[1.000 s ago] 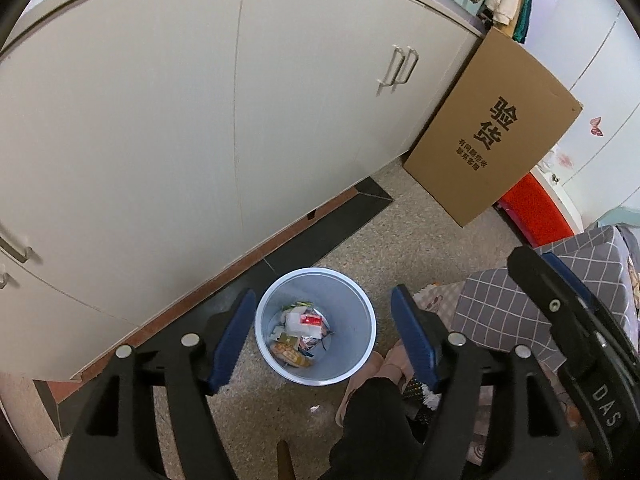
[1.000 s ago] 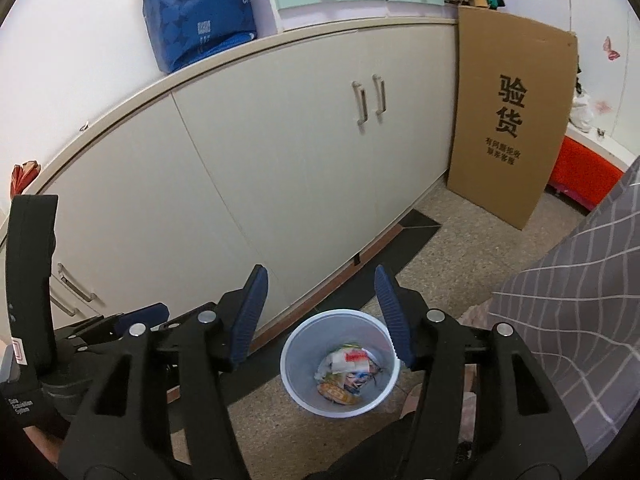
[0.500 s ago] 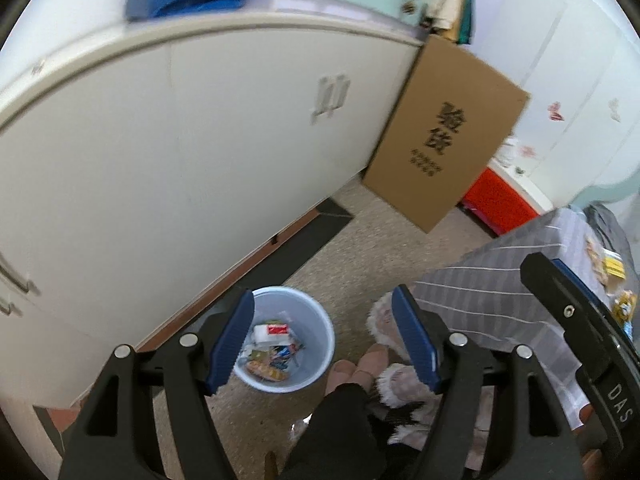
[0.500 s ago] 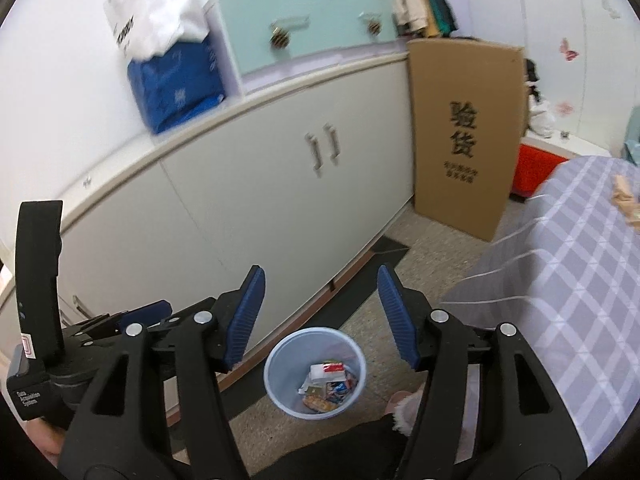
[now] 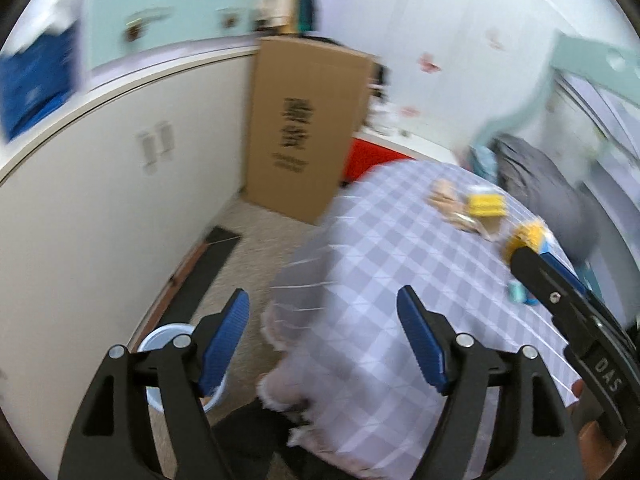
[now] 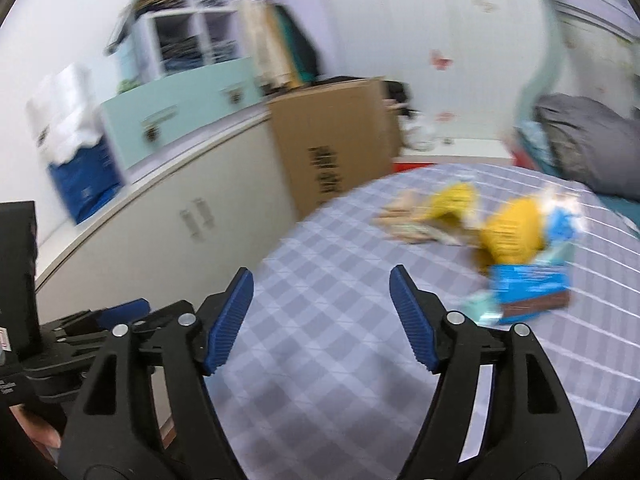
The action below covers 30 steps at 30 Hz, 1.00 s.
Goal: Collect trash
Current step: 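Move both tools back over the table trash, then grasp the blue snack wrapper with the left tool while the right tool grasps the teal tube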
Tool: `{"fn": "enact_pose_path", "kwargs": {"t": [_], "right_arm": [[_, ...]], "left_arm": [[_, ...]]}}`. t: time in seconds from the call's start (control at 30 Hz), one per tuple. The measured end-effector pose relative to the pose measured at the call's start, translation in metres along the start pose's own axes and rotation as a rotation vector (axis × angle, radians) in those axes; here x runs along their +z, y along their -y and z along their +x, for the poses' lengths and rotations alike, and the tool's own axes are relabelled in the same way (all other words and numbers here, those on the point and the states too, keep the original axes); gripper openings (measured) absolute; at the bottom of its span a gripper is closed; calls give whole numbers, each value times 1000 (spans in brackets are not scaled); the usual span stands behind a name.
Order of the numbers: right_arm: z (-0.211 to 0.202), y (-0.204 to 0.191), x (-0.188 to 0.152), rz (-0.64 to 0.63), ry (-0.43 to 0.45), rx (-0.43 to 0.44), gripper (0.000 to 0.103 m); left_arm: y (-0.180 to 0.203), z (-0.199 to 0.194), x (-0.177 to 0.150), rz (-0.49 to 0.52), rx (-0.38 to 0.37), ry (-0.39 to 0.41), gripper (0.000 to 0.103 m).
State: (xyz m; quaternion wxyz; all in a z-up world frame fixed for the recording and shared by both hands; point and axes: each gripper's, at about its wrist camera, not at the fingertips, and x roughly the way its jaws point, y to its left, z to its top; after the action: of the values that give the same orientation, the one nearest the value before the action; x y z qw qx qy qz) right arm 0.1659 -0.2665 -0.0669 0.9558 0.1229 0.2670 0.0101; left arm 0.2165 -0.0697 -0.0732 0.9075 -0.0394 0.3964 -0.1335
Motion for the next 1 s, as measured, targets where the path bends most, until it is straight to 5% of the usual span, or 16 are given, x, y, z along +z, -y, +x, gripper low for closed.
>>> {"fn": "enact_pose_path", "kwargs": {"t": [0.27,0.53,0.77,1.0], "right_arm": [[-41,126,-6,136,20,-205,79],[-56,196,-25,246,10,-277,83],[-58,229,-33,315,-8,-268,85],[-53,238,-30,330,-24,-256,86]], "left_arm": [[145,32,-4,322,-100,-20,75],[246,68,-25,623,-129,-51,75],[291,97,-40,805,-92,-88,75],[309,118,-40,873,-61,-87,75]]}}
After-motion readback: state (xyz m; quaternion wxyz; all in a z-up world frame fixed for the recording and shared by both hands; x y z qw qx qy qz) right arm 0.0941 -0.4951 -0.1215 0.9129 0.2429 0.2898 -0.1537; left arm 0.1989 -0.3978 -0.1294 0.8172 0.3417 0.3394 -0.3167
